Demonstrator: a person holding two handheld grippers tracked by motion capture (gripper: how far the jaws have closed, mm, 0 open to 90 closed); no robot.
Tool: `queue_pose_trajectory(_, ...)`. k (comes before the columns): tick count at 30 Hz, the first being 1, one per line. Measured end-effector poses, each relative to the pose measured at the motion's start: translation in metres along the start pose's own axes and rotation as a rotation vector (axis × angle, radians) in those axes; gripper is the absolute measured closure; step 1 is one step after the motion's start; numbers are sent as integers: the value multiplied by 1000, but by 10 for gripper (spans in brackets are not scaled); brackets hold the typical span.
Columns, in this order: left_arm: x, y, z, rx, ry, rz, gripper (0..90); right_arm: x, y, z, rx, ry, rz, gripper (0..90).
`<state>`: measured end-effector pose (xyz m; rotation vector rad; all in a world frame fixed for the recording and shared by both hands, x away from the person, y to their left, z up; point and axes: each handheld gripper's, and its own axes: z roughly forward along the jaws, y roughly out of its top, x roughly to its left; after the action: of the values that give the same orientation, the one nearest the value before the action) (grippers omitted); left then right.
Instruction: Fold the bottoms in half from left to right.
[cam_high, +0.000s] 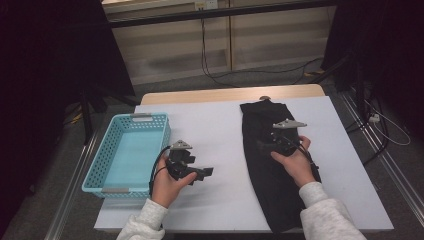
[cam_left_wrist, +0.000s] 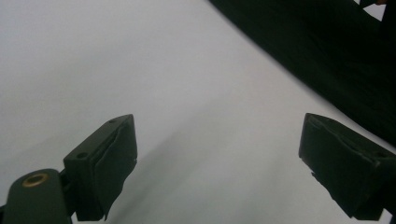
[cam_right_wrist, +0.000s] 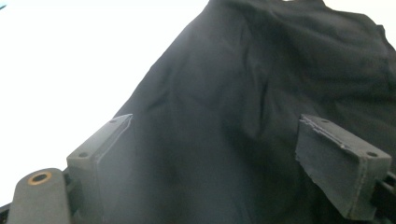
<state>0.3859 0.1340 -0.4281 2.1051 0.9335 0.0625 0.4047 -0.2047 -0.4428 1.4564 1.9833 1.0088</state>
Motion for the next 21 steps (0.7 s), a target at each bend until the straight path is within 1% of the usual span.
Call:
queue_pose_trajectory(1, 0, -1, 0, -3, 6, -1, 116, 0, 0, 0, 0, 0, 0, 118)
queue_pose_trajectory(2, 0, -2, 0, 4, 4, -5, 118, 7, 3, 7, 18, 12, -1, 116)
queue_pose_trajectory(3, 0, -2, 0, 4, 4, -5, 119, 7, 3, 7, 18, 12, -1, 116)
queue_pose_trajectory(4, 1, -3, 0, 2, 6, -9, 122, 13, 4, 12, 29, 25, 1, 118)
queue_pose_trajectory(5, 1, -3, 0, 2, 6, -9, 122, 15, 5, 13, 33, 30, 7, 121)
queue_pose_trajectory(6, 2, -3, -1, 3, 9, -5, 122, 19, 6, 16, 33, 36, 1, 123)
queue_pose_trajectory(8, 3, -4, -1, 5, 10, -7, 122, 25, 8, 20, 28, 34, -10, 124)
queue_pose_trajectory(10, 2, -3, -1, 3, 7, -7, 124, 29, 9, 26, 38, 32, -28, 126)
queue_pose_trajectory(12, 2, -3, -1, -1, 6, -5, 129, 29, 10, 32, 57, 20, -50, 137)
queue_pose_trajectory(13, 2, -2, -2, -1, 4, -3, 129, 29, 10, 32, 57, 20, -50, 137)
queue_pose_trajectory(15, 2, -2, -2, -9, 6, -11, 130, 29, 12, 40, 52, 18, -20, 135)
queue_pose_trajectory(16, 2, -2, -2, -9, 6, -11, 130, 30, 13, 42, 49, 20, -13, 136)
queue_pose_trajectory(17, 3, -2, -2, -6, 4, -11, 130, 32, 13, 45, 56, 26, -12, 132)
queue_pose_trajectory(21, 5, -3, 0, -2, 9, -13, 131, 39, 11, 53, 81, 35, -32, 137)
